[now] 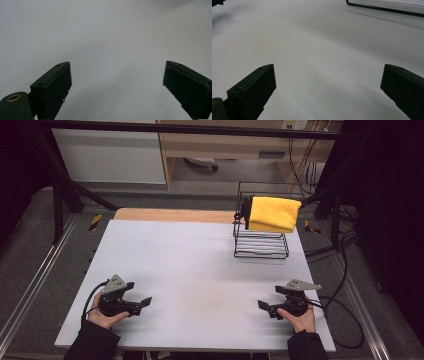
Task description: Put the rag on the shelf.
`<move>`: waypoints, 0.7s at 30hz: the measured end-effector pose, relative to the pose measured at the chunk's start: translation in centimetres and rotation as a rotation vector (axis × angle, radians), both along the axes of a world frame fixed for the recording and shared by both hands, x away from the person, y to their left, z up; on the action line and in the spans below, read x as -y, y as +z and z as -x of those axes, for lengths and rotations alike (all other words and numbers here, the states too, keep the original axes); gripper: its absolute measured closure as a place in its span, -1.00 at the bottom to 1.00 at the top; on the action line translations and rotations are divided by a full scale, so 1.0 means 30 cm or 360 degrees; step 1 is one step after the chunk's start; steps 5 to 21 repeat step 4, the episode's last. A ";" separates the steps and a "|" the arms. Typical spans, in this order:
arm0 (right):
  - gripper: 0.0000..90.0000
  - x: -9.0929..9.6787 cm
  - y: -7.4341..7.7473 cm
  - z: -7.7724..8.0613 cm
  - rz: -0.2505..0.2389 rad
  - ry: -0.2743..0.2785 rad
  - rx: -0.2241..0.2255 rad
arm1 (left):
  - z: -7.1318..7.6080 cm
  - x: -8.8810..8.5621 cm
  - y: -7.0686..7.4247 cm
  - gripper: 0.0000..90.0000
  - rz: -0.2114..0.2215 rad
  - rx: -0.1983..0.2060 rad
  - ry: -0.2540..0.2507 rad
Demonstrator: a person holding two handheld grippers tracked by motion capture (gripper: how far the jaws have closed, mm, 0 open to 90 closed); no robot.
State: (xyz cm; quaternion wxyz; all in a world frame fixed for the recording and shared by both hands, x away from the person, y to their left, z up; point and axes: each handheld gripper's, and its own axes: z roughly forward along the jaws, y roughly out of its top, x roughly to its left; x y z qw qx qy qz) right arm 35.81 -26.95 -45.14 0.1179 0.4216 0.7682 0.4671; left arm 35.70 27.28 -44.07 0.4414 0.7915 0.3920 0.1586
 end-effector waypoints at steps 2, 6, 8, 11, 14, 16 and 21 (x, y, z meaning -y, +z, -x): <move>-0.98 0.000 -0.001 0.001 0.0003 0.0000 -0.0005 | 0.001 0.000 -0.001 -0.82 0.0001 0.0000 -0.0001; -0.98 -0.002 -0.002 0.001 0.0007 0.0003 -0.0012 | 0.000 0.001 -0.003 -0.82 -0.0012 -0.0004 -0.0007; -0.98 -0.002 -0.002 0.001 0.0007 0.0003 -0.0012 | 0.000 0.001 -0.003 -0.82 -0.0012 -0.0004 -0.0007; -0.98 -0.002 -0.002 0.001 0.0007 0.0003 -0.0012 | 0.000 0.001 -0.003 -0.82 -0.0012 -0.0004 -0.0007; -0.98 -0.002 -0.002 0.001 0.0007 0.0003 -0.0012 | 0.000 0.001 -0.003 -0.82 -0.0012 -0.0004 -0.0007; -0.98 -0.002 -0.002 0.001 0.0007 0.0003 -0.0012 | 0.000 0.001 -0.003 -0.82 -0.0012 -0.0004 -0.0007; -0.98 -0.002 -0.002 0.001 0.0007 0.0003 -0.0012 | 0.000 0.001 -0.003 -0.82 -0.0012 -0.0004 -0.0007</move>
